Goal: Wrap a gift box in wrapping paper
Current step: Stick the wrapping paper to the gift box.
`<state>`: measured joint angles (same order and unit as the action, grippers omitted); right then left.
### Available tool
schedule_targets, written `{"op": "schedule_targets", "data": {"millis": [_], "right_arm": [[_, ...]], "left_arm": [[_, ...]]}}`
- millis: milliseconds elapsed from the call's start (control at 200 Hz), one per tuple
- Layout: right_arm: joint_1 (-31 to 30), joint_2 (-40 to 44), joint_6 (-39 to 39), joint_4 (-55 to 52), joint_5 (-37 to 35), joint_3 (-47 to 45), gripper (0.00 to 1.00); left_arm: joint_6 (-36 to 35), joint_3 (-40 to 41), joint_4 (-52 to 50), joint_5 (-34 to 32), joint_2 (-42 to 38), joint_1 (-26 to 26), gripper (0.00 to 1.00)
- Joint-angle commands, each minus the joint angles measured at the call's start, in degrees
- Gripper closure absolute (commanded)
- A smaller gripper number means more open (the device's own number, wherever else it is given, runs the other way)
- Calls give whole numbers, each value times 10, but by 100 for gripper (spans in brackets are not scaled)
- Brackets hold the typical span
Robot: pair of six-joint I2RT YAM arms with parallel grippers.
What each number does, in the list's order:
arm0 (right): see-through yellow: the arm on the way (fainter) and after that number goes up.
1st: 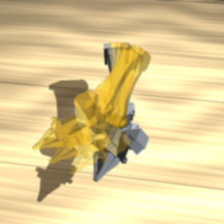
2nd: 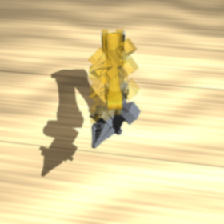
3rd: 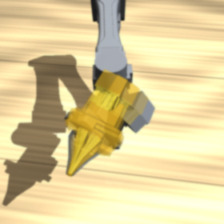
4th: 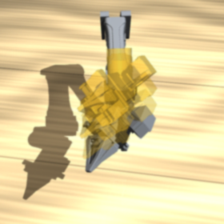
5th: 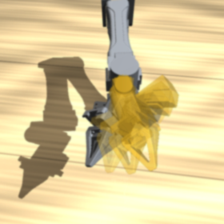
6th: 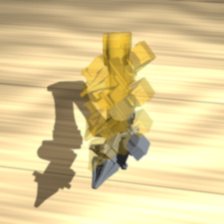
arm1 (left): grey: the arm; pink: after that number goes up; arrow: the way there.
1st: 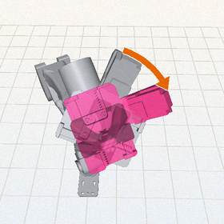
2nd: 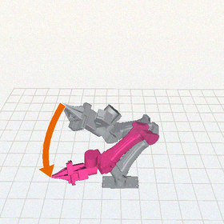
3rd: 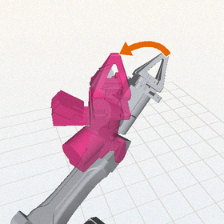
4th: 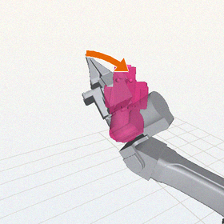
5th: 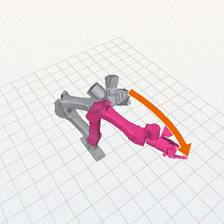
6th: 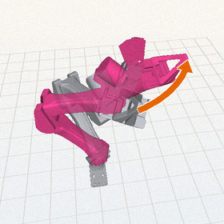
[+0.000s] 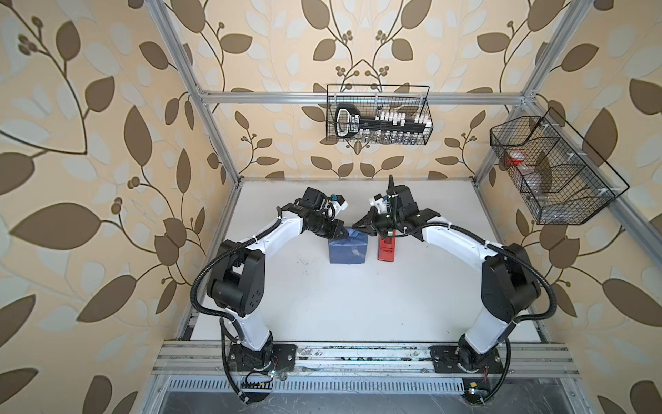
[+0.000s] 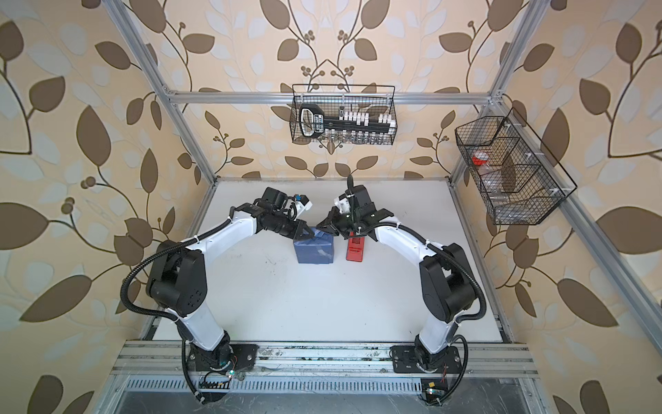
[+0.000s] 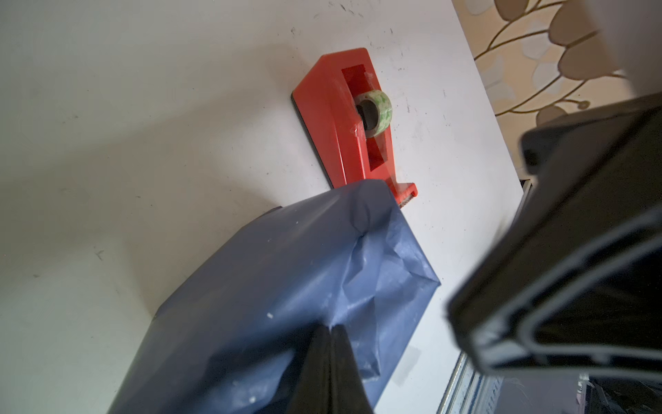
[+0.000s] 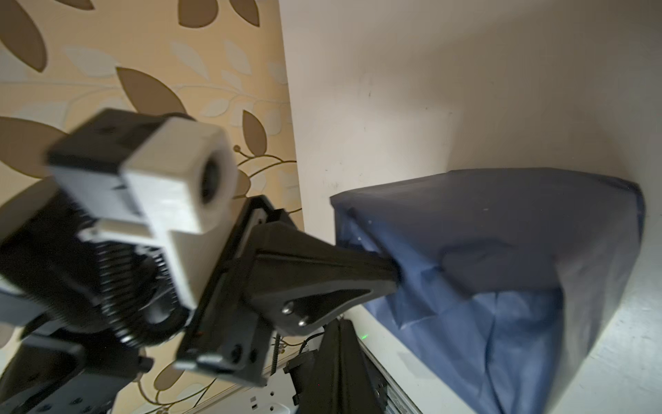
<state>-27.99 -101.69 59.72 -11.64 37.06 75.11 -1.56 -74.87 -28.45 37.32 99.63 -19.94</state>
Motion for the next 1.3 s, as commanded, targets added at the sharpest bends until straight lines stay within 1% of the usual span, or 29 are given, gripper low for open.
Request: {"op": "schedule_targets", "data": {"millis": [0,115,260,575,770,855,965,1090,1295], "right_arm": [[-4,-18,-6,6,18,0,100],[-6,-30,-16,1,17,-10,100],[-5,-32,-46,-31,9,-19,100],[-7,-31,-89,-66,-3,-73,100],[4,15,-92,-78,-1,-42,100],[0,22,-88,-79,6,-6,100],[-18,12,-80,-65,15,8,100],[-35,-24,-83,-70,16,16,100],[-29,-26,-103,-86,1,-12,100]], "left_arm": [[-8,32,-74,-101,35,-1,100],[-6,36,-68,-100,37,-1,100],[-7,32,-72,-101,36,-1,100],[-2,37,-66,-98,35,-1,100],[-2,40,-64,-99,31,-1,100],[1,40,-64,-99,29,-1,100],[-4,37,-69,-102,30,-2,100],[3,39,-63,-97,30,-2,100],[6,39,-60,-96,31,-4,100]]}}
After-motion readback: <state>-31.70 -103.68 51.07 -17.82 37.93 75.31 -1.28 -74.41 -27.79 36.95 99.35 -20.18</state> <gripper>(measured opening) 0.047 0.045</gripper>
